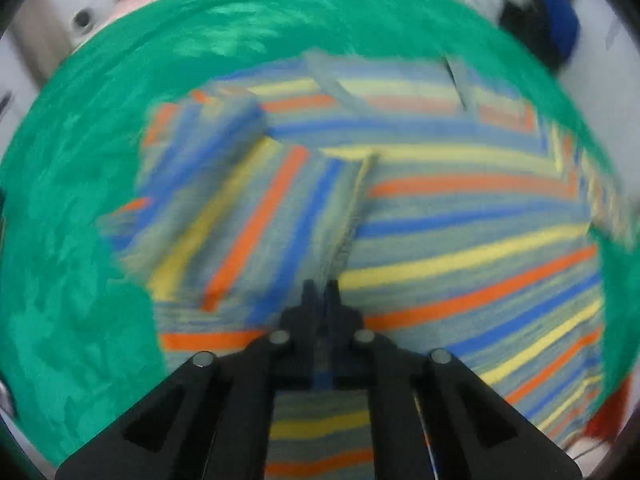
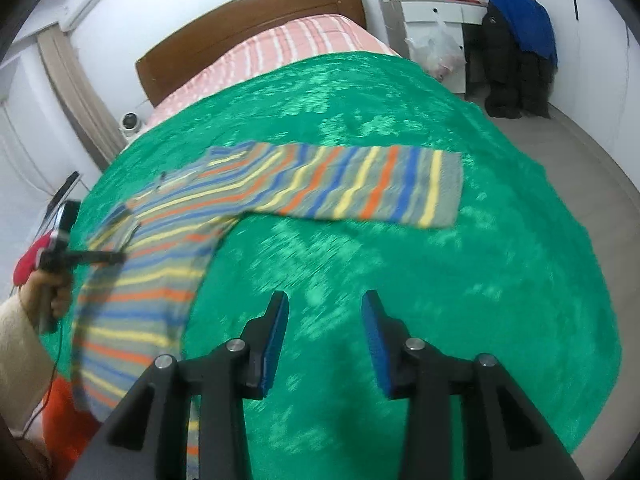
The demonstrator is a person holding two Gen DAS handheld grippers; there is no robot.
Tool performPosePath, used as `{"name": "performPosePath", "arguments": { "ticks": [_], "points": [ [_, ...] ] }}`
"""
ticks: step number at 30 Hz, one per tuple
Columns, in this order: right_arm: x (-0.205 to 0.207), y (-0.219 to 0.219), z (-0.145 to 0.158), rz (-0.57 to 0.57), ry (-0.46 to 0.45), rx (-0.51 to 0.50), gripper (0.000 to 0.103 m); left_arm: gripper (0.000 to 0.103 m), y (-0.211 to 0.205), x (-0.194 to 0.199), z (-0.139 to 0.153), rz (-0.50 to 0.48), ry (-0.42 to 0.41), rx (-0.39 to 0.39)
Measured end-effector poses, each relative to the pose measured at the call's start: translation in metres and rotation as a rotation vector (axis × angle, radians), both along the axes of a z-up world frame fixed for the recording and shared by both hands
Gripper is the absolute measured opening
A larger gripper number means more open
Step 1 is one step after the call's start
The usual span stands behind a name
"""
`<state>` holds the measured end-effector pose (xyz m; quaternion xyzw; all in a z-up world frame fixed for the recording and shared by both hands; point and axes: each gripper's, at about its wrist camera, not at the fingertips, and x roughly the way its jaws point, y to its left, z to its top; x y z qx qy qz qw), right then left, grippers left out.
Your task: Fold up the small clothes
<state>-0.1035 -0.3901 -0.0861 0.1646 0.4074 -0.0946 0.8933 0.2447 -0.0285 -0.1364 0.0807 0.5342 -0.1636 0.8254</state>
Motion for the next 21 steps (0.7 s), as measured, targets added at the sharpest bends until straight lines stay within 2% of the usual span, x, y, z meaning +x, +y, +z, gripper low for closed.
{"name": "performPosePath", "arguments": {
  "ticks": [2, 4, 7, 9, 12, 18, 21],
  "points": [
    [-0.004, 0.013, -0.001, 0.012, -0.017, -0.004, 0.038, 0.002, 0.037, 0.002, 0.028, 0.092, -0.087, -0.024],
    [-0.005, 0.021, -0.003, 0.019, -0.036, -0.007, 0.038, 0.002, 0.078, 0.006, 0.044, 0.200, -0.114, -0.050],
    [-0.003, 0.031, -0.005, 0.028, -0.055, 0.001, 0.039, 0.001, 0.148, 0.015, 0.055, 0.395, -0.156, -0.009],
    [0.002, 0.035, -0.011, 0.038, -0.050, 0.012, 0.039, 0.001, 0.191, 0.018, 0.050, 0.514, -0.173, 0.050],
    [0.007, 0.043, -0.018, 0.048, -0.032, 0.024, 0.039, 0.001, 0.231, 0.015, 0.036, 0.633, -0.197, 0.120],
    [0.008, 0.059, -0.025, 0.074, -0.004, 0.026, 0.039, 0.000, 0.274, 0.010, -0.004, 0.772, -0.128, 0.110],
    [0.009, 0.062, -0.026, 0.077, 0.009, 0.021, 0.039, 0.000, 0.276, 0.002, -0.017, 0.770, -0.098, 0.061]
  ]
}}
